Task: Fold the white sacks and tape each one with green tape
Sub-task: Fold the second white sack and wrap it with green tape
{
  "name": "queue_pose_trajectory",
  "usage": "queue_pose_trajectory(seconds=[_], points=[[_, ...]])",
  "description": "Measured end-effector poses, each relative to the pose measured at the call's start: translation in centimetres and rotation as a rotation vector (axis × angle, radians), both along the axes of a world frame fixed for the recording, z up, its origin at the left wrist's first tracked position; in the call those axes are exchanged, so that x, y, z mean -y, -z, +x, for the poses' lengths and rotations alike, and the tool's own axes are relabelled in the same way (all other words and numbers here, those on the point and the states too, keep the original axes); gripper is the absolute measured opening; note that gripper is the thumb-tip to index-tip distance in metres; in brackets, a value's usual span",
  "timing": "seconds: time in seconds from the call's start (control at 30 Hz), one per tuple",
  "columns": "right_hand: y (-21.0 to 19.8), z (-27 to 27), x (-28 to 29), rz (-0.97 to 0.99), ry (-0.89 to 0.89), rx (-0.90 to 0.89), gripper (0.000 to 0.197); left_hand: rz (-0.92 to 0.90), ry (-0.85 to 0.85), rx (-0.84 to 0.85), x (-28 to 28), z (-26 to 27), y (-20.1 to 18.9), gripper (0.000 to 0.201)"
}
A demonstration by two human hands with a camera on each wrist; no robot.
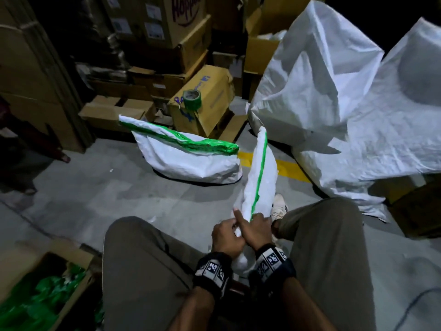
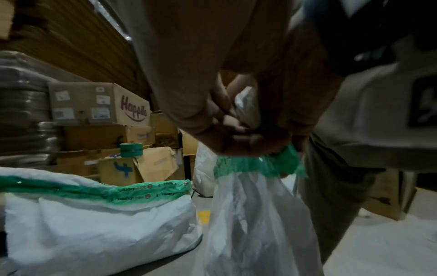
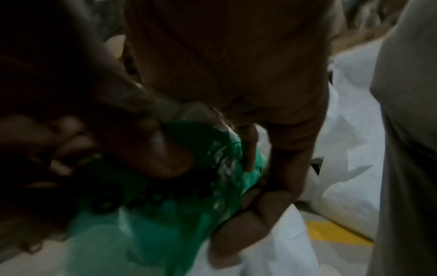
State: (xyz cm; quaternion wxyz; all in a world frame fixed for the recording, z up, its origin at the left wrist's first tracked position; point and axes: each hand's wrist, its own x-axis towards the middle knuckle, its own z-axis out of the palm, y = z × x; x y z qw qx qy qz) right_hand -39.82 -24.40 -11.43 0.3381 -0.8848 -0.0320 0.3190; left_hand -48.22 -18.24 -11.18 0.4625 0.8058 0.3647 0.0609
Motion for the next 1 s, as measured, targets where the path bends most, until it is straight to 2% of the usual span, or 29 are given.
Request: queue_pose_trajectory(seconds=[0.1, 0.17, 0.2, 0.27, 0.33, 0.37, 0.4, 0.43, 0.5, 0.53, 0.57, 0.6, 0.67, 0.73, 0.8, 0.87, 0.93, 0.97, 1.0], points=[[-0.3, 0.9, -0.1, -0.101, -0.094, 0.122, 0.049, -0.021, 0.229, -0.096, -0.4, -0.5, -0.7, 0.028], [-0.2, 1.2, -0.2, -0.134, -0.197, 0.199, 0.034, -0.083, 0.387, -0.261, -1.9, -0.1, -1.9, 0.017], [-0.4, 1.1, -0.2, -0.143, -0.24, 0.232, 0.032, -0.075, 0.411, -0.31, -2.8, 0.4, -2.5, 0.011], [-0.8, 0.7, -0.1, -0.146, -0.311, 0.269, 0.031, 0.051, 0.299, -0.297, -4.6, 2.3, -3.6, 0.019], [-1.2, 0.2, 0.2, -0.144, -0.363, 0.332, 0.028, 0.172, 0.137, -0.253, -5.8, 5.0, -4.4, 0.015], [-1.4, -0.2, 0.3, -0.143, -0.391, 0.364, 0.026, 0.165, 0.078, -0.237, -6.2, 6.5, -4.1, 0.015], [-1.8, -0.6, 0.4, -0.145, -0.426, 0.4, 0.026, 0.086, 0.051, -0.224, -6.5, 7.9, -3.7, 0.022], [-2.1, -1.1, 0.5, -0.148, -0.47, 0.444, 0.026, -0.015, 0.056, -0.234, -6.8, 9.3, -3.0, 0.04], [-2.6, -1.9, 0.8, -0.153, -0.558, 0.508, 0.027, -0.144, 0.1, -0.31, -7.3, 11.4, -1.5, 0.093], [-2.6, -2.1, 1.0, -0.154, -0.603, 0.52, 0.027, -0.138, 0.129, -0.371, -7.4, 11.9, -1.1, 0.102], [-2.7, -2.1, 1.3, -0.154, -0.642, 0.519, 0.027, -0.086, 0.14, -0.414, -7.8, 12.4, -0.2, 0.094], [-2.6, -1.8, 1.7, -0.153, -0.665, 0.493, 0.03, -0.003, 0.117, -0.422, -8.2, 12.6, 0.7, 0.078], [-2.5, -0.6, 2.7, -0.119, -0.649, 0.36, 0.043, 0.144, 0.062, -0.397, -8.4, 12.8, 1.5, 0.05], [-2.8, 1.2, 3.7, -0.031, -0.583, 0.234, 0.045, 0.262, 0.054, -0.369, -7.8, 13.2, 1.8, 0.037], [-3.2, 2.9, 4.1, 0.076, -0.519, 0.2, 0.04, 0.366, 0.145, -0.322, -7.0, 13.7, 1.4, 0.032], [-3.4, 4.4, 4.1, 0.165, -0.42, 0.275, 0.045, 0.468, 0.261, -0.232, -6.4, 14.1, 0.4, 0.033], [-3.2, 6.4, 3.6, 0.172, -0.32, 0.435, 0.032, 0.556, 0.361, -0.195, -6.2, 14.5, -1.2, 0.041], [-3.4, 7.4, 3.5, 0.164, -0.297, 0.531, 0.037, 0.629, 0.416, -0.226, -6.1, 14.7, -2.1, 0.043], [-3.7, 8.4, 3.4, 0.146, -0.3, 0.622, 0.056, 0.715, 0.471, -0.262, -5.9, 14.7, -3.3, 0.044]])
